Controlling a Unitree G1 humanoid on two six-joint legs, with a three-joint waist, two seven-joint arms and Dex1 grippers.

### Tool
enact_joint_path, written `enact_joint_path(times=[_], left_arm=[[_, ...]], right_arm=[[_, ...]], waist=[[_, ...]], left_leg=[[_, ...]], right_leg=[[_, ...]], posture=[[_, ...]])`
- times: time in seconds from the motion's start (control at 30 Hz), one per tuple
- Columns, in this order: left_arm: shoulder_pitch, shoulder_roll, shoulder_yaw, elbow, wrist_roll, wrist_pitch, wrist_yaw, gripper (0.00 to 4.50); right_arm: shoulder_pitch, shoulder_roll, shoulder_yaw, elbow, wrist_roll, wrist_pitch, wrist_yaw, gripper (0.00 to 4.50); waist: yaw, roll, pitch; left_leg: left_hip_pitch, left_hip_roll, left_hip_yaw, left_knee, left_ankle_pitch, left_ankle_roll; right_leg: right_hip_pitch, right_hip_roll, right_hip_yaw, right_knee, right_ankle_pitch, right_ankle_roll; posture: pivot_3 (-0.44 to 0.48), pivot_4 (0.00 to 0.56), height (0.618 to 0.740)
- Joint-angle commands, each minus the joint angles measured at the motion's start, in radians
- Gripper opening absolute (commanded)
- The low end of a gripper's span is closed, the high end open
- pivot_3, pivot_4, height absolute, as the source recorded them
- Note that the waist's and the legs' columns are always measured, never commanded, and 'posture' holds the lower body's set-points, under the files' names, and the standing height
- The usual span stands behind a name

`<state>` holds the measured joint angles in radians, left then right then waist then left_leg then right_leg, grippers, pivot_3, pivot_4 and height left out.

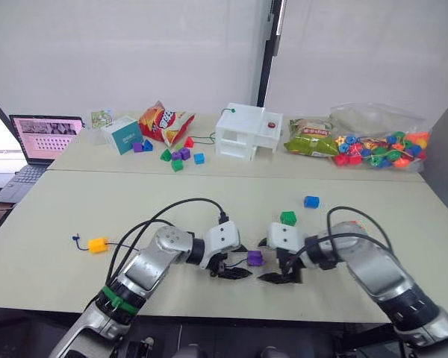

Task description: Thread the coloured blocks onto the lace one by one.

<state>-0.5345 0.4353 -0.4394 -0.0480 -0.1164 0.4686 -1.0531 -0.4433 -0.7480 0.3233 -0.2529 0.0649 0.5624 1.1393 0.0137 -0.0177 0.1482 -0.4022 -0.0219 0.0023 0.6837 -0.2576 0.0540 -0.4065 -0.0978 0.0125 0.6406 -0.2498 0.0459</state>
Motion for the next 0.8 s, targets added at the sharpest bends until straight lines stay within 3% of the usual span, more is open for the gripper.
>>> enact_joint_path(times=[0.03,0.4,0.6,0.8], left_arm=[[-0.056,-0.037,-0.033,0.041,0.029,-0.016,0.004,3.19],[-0.069,-0.093,-0.076,0.119,0.069,-0.042,0.004,3.19],[-0.067,-0.104,-0.08,0.115,0.06,-0.034,-0.022,1.42],[-0.065,-0.095,-0.078,0.12,0.071,-0.045,-0.028,1.39]], right_arm=[[0.051,-0.028,-0.081,-0.079,0.047,0.019,-0.022,4.46],[0.161,-0.017,-0.117,-0.097,0.06,0.027,-0.131,4.46],[0.199,-0.018,-0.128,-0.123,0.072,0.049,-0.16,4.5],[0.223,-0.035,-0.133,-0.13,0.089,0.063,-0.17,4.5]], waist=[[0.0,0.0,0.0],[0.0,0.0,0.0],[0.001,0.0,0.0],[0.0,0.0,0.0]], left_leg=[[0.0,0.0,0.0,0.0,0.0,0.0],[-0.001,0.0,0.0,0.001,0.0,0.0],[-0.001,0.0,0.0,0.001,0.0,0.0],[-0.001,0.0,0.0,0.001,0.0,0.0]], right_leg=[[0.0,0.001,0.0,0.0,0.0,0.0],[0.0,0.0,0.0,0.0,0.0,0.0],[0.0,0.0,0.0,0.0,0.0,0.0],[0.0,0.001,0.0,0.0,0.0,0.0]], posture=[[0.0,0.15,0.74],[0.0,0.15,0.74],[0.0,0.15,0.74],[0.0,0.15,0.74]])
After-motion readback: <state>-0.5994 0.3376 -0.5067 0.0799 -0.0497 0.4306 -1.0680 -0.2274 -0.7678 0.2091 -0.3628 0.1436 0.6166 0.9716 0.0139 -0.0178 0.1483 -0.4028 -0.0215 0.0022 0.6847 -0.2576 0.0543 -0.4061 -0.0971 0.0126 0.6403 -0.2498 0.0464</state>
